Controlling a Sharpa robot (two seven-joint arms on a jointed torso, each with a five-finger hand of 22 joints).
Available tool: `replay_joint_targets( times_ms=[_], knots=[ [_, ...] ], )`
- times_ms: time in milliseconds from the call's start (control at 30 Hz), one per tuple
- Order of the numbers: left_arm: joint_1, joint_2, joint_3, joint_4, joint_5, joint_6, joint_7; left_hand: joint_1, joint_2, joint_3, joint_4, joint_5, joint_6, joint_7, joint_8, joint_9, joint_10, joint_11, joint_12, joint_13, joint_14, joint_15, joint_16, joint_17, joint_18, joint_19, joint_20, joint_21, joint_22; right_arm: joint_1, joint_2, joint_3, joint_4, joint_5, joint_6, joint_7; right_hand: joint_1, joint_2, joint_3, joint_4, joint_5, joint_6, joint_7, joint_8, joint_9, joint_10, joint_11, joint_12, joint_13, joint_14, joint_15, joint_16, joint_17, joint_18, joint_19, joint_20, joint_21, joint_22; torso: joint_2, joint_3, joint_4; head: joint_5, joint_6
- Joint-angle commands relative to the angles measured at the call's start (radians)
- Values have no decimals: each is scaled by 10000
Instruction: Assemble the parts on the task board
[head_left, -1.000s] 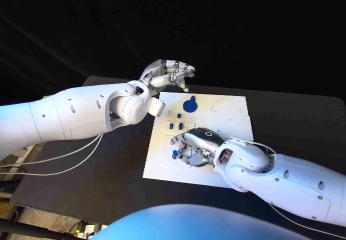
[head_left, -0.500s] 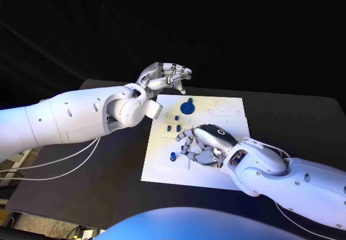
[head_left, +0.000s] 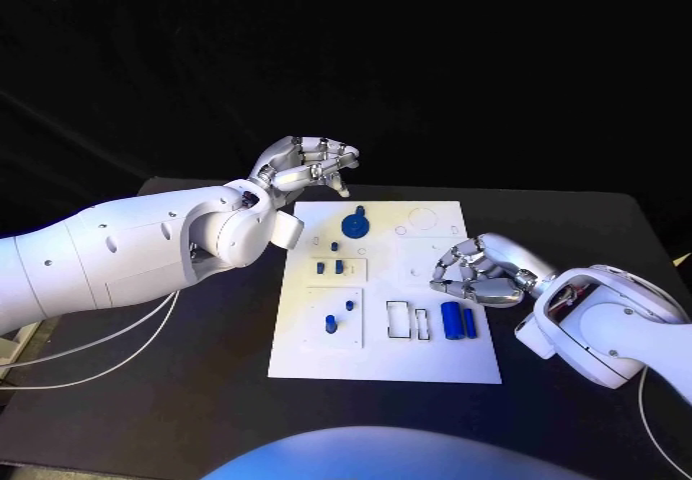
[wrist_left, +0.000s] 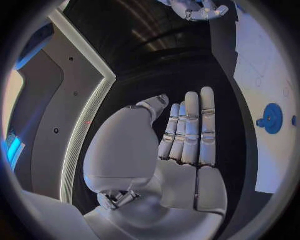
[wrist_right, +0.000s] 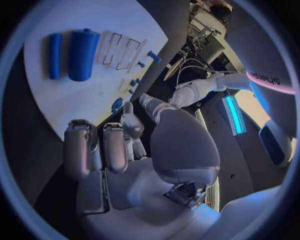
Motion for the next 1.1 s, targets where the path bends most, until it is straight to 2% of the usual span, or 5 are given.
replay_joint_targets(
  times_ms=[33,200,433,600,1100],
  knots=[
    [4,-9,2,22,33,158,54,-18,3,-28,-58,25,-65,17,48,8,-88,6,16,-9,-22,17,61,9,123,-13,82,-50,8,-23,-321,-18,245,666,580,-987,-111,-60,-40,122,-46,-87,3,60,93,308,2,561,710,574,-83,186,299,-171,525,-61,136,2049,-61,22,-73,-145,1],
    [3,-34,0,40,33,158,48,-29,3,-32,-51,24,-65,18,53,11,-91,8,18,-11,-27,19,64,11,122,-15,83,-52,8,-103,-805,-46,577,19,597,-1914,-372,-189,-284,420,-98,-125,10,101,195,494,21,928,1207,644,-65,452,737,-227,613,-48,411,2157,-78,16,-96,-246,-4],
    [3,-72,-2,65,34,148,45,-29,3,-32,-51,24,-65,18,53,11,-91,8,18,-11,-27,19,64,11,122,-15,83,-52,8,-234,-1110,-67,878,-787,459,-2815,-581,-339,-591,710,-77,-114,-16,149,284,548,5,1034,1395,676,-71,597,973,-275,689,-51,652,2248,-63,8,-102,-379,-3],
    [2,-85,-2,78,34,146,46,-29,3,-32,-51,24,-65,18,53,11,-91,8,18,-11,-27,19,64,11,122,-15,83,-52,8,-295,-1102,-74,974,-1304,460,-3227,-710,-398,-796,922,-99,-116,-34,175,337,538,-7,1028,1429,674,-80,624,1005,-283,701,-57,692,2269,-51,-3,-47,-481,-22],
    [2,-127,-3,134,34,157,45,-29,3,-32,-51,24,-65,18,53,11,-91,8,18,-11,-27,19,64,11,122,-15,83,-52,8,-533,-618,-84,769,-2209,490,-3628,-724,-430,-893,1001,-111,-127,-41,183,362,534,-12,1022,1446,669,-83,627,1006,-285,704,-59,703,2276,-47,11,-74,-482,-94]
  ],
)
